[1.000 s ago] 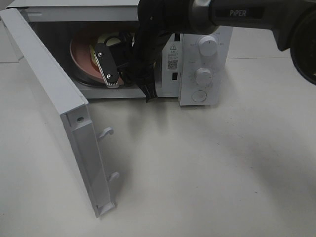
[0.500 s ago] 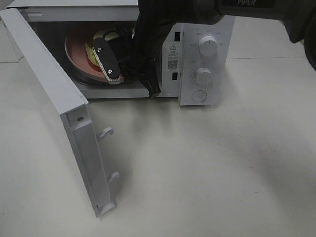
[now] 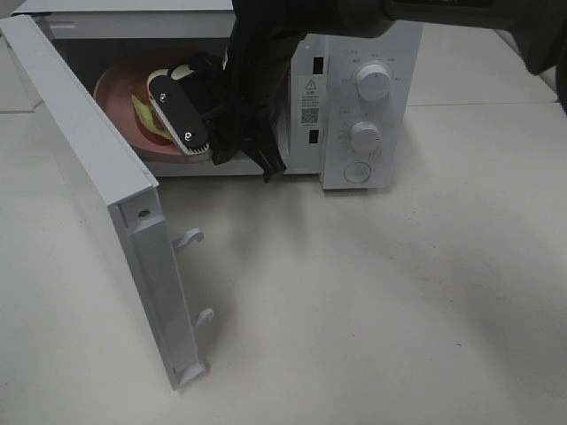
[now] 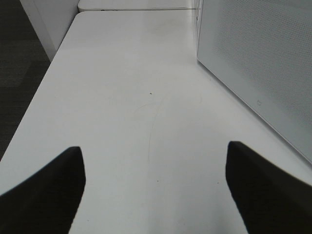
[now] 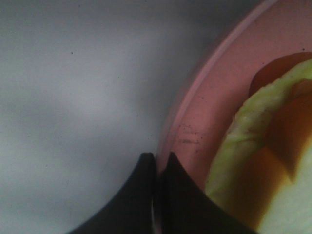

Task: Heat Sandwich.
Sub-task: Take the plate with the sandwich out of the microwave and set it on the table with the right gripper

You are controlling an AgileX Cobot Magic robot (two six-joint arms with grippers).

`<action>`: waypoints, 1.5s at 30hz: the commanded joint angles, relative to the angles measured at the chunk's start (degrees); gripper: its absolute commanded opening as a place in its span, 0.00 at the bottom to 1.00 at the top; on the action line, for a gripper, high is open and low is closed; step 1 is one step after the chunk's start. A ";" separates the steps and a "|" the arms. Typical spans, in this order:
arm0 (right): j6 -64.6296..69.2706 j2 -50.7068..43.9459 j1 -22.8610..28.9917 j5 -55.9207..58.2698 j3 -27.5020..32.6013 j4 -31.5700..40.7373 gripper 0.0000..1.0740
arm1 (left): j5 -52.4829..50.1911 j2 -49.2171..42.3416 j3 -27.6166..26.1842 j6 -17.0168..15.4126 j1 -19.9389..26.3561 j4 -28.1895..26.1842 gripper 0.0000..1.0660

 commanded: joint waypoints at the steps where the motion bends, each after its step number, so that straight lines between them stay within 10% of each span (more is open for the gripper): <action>1: -0.52 -1.66 0.80 1.09 -0.06 0.06 0.00 | -0.29 -0.29 -0.29 -0.06 0.00 -0.06 0.69; 45: 11.23 -15.47 5.67 9.57 19.31 -6.93 0.00 | -0.29 -0.29 -0.29 -0.06 0.00 -0.06 0.69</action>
